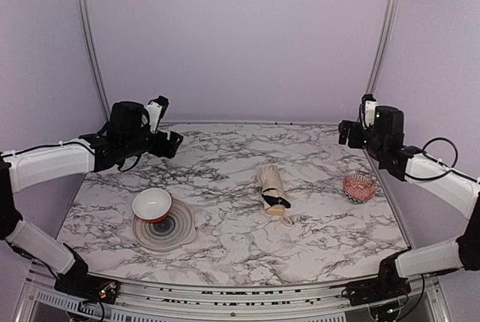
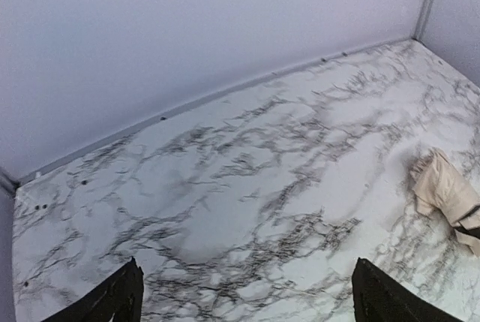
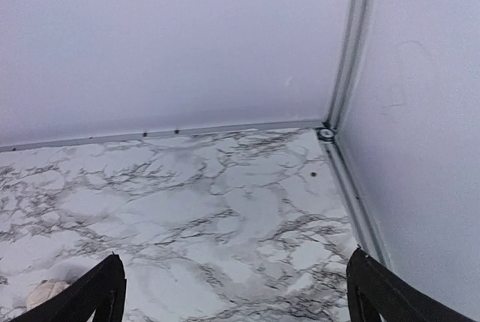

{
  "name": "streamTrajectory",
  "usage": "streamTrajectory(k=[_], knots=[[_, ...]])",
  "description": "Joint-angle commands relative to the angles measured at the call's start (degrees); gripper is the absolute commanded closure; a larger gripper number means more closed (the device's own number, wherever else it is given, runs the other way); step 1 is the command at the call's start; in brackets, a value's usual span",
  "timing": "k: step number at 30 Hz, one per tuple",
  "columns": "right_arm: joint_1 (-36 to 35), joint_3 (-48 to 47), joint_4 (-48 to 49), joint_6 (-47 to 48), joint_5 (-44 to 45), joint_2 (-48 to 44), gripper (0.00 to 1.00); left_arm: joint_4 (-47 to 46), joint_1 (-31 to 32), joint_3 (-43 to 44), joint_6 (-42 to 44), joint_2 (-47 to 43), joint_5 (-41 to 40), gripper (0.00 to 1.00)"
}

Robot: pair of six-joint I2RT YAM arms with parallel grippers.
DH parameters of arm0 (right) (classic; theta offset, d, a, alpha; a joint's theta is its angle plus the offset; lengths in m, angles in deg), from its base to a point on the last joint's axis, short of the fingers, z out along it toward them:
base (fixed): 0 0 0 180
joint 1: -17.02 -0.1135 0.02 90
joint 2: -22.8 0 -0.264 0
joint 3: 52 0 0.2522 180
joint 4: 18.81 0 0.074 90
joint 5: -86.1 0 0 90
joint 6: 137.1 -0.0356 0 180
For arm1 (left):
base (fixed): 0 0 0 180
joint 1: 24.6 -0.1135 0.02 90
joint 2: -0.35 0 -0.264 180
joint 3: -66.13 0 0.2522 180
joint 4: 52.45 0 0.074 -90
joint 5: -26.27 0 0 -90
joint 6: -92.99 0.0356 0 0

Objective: Put away the umbrella

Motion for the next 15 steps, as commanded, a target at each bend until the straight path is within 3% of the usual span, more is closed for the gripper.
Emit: streamTrajectory(k=[1,7,11,15], knots=[[3.36,9.98,9.95,-1.19,12.31,-6.46,0.00,-5.91,-8.58,-9.02,-3.09,-10.61,-11.04,0.01],[3.38,21.25,20.59,-6.90,21.24,-10.47,0.00,-19.08,-19.35,-24.47,-6.80,-20.79,-22.08,0.01],[3.36,23.05,22.19,-10.08,26.07,-9.07,0.00,-27.20,-25.76,-31.83,-8.85,-22.21,-23.33,0.01],[3.42,22.68,22.17,-10.89,28.90,-6.23,0.00,-40.73,-28.10,-39.14,-8.58,-20.43,-21.07,0.01]])
